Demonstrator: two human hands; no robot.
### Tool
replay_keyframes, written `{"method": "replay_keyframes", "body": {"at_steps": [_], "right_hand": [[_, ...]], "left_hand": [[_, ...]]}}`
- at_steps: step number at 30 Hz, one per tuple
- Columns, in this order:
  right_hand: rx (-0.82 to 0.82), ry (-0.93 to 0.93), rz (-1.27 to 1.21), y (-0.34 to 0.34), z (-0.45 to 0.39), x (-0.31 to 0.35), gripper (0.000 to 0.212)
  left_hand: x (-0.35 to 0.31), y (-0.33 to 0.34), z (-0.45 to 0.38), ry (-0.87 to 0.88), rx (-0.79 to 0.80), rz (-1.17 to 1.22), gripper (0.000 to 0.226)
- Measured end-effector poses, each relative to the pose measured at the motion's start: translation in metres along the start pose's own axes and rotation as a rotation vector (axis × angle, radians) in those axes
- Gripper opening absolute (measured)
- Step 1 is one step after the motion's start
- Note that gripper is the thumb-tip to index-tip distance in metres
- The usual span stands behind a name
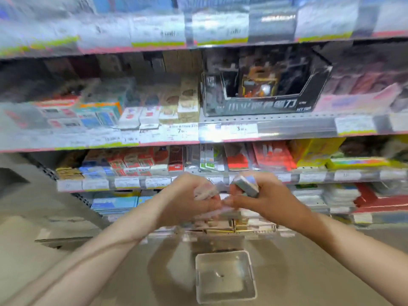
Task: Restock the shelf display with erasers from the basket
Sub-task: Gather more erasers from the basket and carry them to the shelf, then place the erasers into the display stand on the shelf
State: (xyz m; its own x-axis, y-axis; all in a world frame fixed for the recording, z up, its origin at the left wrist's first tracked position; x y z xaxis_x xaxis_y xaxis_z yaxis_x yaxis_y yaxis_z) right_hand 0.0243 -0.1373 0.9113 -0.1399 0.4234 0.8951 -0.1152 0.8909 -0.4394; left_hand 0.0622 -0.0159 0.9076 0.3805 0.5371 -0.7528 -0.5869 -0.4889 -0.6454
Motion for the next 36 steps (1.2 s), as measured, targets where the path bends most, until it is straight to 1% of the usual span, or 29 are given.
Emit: {"method": "replay_keyframes", "body": {"at_steps": [1,3,6,8,10,12,14,16,20,23,25,26,28,30,34,36], "right_hand": [[-0.056,-0.011,-0.025,-0.013,0.0,0.019,0.019],[-0.126,-0.056,-0.123,-0.032,-0.001,0.052,0.02],[-0.24,-0.114,-0.171,-0.052,-0.001,0.092,0.02],[-0.334,-0.147,-0.208,-0.065,-0.004,0.11,0.02],[-0.399,-0.194,-0.178,-0.078,-0.009,0.124,0.022],[-0.447,-0.232,-0.099,-0.095,-0.014,0.137,0.024],[-0.466,-0.249,-0.033,-0.113,-0.018,0.15,0.025],[-0.464,-0.295,-0.003,-0.133,-0.023,0.161,0.023],[-0.377,-0.347,0.074,-0.17,-0.031,0.177,0.023],[-0.277,-0.375,0.132,-0.193,-0.042,0.186,0.021],[-0.255,-0.41,0.184,-0.207,-0.052,0.192,0.022],[-0.259,-0.427,0.212,-0.214,-0.057,0.194,0.024],[-0.284,-0.463,0.255,-0.224,-0.069,0.2,0.027],[-0.321,-0.493,0.29,-0.231,-0.082,0.205,0.023],[-0.365,-0.522,0.315,-0.239,-0.108,0.212,0.02],[-0.413,-0.52,0.402,-0.243,-0.122,0.216,0.018]], "left_hand": [[-0.014,-0.015,0.003,-0.006,-0.037,-0.005,0.029],[-0.042,-0.039,0.011,0.047,-0.12,0.076,0.032],[-0.07,-0.066,0.018,0.076,-0.241,0.196,0.028],[-0.087,-0.079,0.016,0.105,-0.298,0.214,0.025],[-0.107,-0.089,0.013,0.145,-0.339,0.214,0.028],[-0.126,-0.099,0.007,0.191,-0.376,0.226,0.026],[-0.143,-0.109,0.0,0.219,-0.398,0.229,0.028],[-0.156,-0.121,-0.008,0.259,-0.422,0.195,0.023],[-0.177,-0.147,-0.017,0.335,-0.507,-0.079,0.014],[-0.194,-0.162,-0.025,0.371,-0.544,-0.418,0.016],[-0.203,-0.172,-0.035,0.348,-0.577,-0.707,0.017],[-0.207,-0.176,-0.039,0.328,-0.597,-0.823,0.02],[-0.21,-0.184,-0.048,0.274,-0.616,-0.987,0.031],[-0.212,-0.192,-0.057,0.249,-0.617,-1.099,0.04],[-0.217,-0.211,-0.07,0.279,-0.643,-1.229,0.034],[-0.218,-0.219,-0.077,0.288,-0.625,-1.289,0.035]]}}
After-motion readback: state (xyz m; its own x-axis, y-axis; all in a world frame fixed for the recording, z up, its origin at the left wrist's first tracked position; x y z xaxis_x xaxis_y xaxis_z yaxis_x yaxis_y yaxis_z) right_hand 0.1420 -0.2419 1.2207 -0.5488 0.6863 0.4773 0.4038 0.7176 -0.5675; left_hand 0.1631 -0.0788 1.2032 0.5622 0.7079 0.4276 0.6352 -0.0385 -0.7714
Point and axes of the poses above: each hand's wrist, its own z-axis away from the middle knuckle, its own y-axis out of the palm, x = y × z, the point moved 8 cm from there along -z, towards the middle knuckle, and after that the axes turned 2 degrees about x, right-handed, at the moved point
